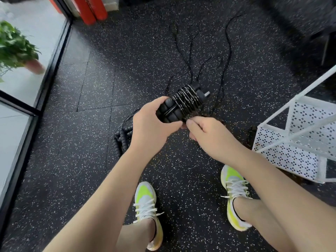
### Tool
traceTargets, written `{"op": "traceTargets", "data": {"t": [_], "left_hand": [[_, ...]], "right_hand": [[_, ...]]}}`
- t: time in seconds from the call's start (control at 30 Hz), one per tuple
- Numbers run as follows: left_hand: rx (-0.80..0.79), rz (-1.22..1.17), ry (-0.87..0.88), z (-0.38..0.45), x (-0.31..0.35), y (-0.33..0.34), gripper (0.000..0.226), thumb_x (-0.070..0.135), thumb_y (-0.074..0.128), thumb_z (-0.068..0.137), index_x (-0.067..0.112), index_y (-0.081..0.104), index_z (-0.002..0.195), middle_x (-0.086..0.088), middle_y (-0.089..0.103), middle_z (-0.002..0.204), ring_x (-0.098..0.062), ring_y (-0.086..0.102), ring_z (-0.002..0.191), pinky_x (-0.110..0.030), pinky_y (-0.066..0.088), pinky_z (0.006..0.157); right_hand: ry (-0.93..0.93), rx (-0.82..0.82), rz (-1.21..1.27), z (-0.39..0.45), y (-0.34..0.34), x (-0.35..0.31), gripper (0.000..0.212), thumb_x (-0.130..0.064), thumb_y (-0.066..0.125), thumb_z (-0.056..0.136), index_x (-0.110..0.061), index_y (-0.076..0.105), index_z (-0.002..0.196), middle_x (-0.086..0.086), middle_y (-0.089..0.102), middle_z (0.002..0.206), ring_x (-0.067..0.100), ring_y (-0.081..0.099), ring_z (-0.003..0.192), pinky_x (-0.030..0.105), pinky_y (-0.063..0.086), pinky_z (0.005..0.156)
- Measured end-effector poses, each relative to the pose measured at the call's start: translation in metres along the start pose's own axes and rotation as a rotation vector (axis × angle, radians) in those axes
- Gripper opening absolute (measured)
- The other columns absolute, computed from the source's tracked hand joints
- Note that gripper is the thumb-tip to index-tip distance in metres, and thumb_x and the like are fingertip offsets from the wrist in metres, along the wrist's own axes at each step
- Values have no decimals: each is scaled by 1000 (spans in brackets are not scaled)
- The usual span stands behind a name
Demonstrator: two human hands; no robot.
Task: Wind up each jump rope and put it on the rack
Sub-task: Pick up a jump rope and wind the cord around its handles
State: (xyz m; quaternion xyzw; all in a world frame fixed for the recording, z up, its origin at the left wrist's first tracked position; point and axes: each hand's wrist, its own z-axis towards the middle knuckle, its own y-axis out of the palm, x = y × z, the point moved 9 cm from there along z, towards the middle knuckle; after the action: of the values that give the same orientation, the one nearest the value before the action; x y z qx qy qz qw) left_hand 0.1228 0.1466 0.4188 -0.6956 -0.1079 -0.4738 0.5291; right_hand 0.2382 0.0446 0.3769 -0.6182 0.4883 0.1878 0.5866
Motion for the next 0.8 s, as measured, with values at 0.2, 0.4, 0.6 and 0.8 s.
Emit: {"op": "traceTargets", "data": {"t": [0.2,0.4,0.6,0.8], "left_hand": [[-16,236,18,3,-9,11,43,23,85,72,25,69,112,8,65,95,-16,56,92,-28,37,78],[-30,350,53,5,-20,17,52,22,85,75,23,64,123,10,54,101,-19,50,101,-22,26,78],[-195,390,159,-3,-19,38,56,20,87,73,24,65,124,0,60,116,-25,47,113,-24,27,85],[-398,356,266,-16,-7,52,65,22,86,75,27,62,136,4,61,120,-21,47,115,-23,28,88]], "right_hand": [[-49,-38,-139,-6,9,-5,30,-24,45,105,-19,53,77,-5,52,56,7,40,40,23,34,44],[-135,-10,-373,-13,-1,-19,18,-30,53,98,-25,66,108,-11,60,67,4,49,54,28,38,57],[-238,8,-468,-18,-16,-34,18,-37,57,99,-39,66,115,-24,48,74,2,47,68,30,36,68],[-283,84,-396,-8,-42,-25,11,-44,75,85,-39,70,93,-20,53,79,13,47,87,34,36,79]]}}
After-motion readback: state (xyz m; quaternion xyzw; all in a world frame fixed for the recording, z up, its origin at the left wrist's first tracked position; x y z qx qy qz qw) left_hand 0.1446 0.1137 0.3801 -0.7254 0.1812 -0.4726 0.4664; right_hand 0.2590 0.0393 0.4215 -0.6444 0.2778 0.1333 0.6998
